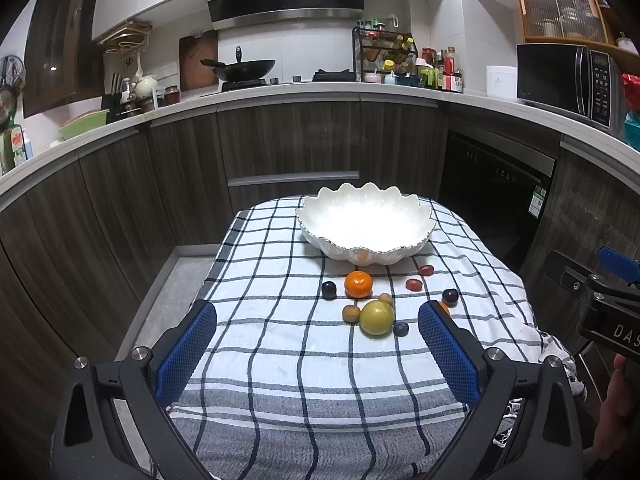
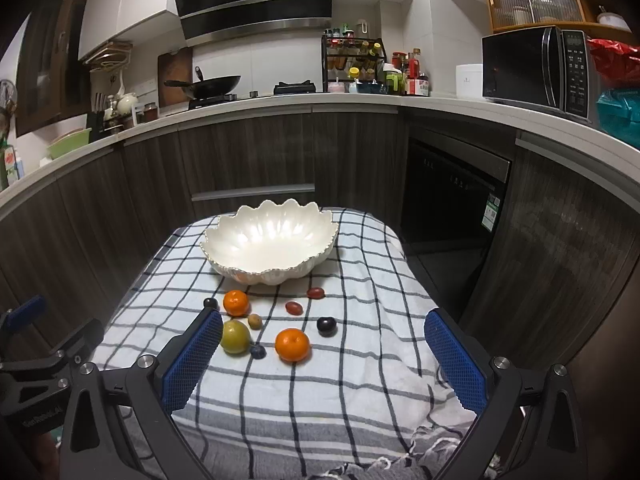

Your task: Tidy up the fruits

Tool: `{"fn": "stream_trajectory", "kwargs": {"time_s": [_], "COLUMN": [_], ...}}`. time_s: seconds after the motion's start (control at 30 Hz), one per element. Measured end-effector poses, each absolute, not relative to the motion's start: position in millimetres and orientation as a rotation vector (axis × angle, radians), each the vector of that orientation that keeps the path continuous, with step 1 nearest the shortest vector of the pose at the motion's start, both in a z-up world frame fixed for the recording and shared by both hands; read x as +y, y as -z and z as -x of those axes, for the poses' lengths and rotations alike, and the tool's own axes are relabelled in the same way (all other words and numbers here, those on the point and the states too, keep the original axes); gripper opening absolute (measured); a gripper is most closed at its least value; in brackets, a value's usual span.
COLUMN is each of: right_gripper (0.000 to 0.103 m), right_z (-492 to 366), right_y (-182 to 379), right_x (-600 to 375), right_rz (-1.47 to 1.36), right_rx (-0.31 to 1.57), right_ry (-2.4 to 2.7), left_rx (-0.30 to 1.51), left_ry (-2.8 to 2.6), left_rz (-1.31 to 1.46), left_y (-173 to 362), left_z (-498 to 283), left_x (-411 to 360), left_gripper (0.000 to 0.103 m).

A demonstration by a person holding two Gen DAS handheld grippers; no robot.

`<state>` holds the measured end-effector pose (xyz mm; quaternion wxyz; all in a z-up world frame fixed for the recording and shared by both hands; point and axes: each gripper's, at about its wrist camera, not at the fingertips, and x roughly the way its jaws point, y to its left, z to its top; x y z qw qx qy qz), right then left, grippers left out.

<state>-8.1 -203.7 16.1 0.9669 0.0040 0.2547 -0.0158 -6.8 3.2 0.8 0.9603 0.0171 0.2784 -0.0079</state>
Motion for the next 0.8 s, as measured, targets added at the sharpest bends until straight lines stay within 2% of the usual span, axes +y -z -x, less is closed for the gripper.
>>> {"fn": "stream_trajectory", "kwargs": {"time_s": [0.8], "right_gripper": [0.102], "right_z": [-8], "right_y": [-11], "right_x": [-200], "right_rz": [0.016], "right_rx": [0.538], "right_ry": [0.023], "left_rx": [0.597], "left_ry": [0.007], "left_rz": [-0.052], "left_y": [5], "left_z": [-12], "left_x": [4], "left_gripper": [0.103]}}
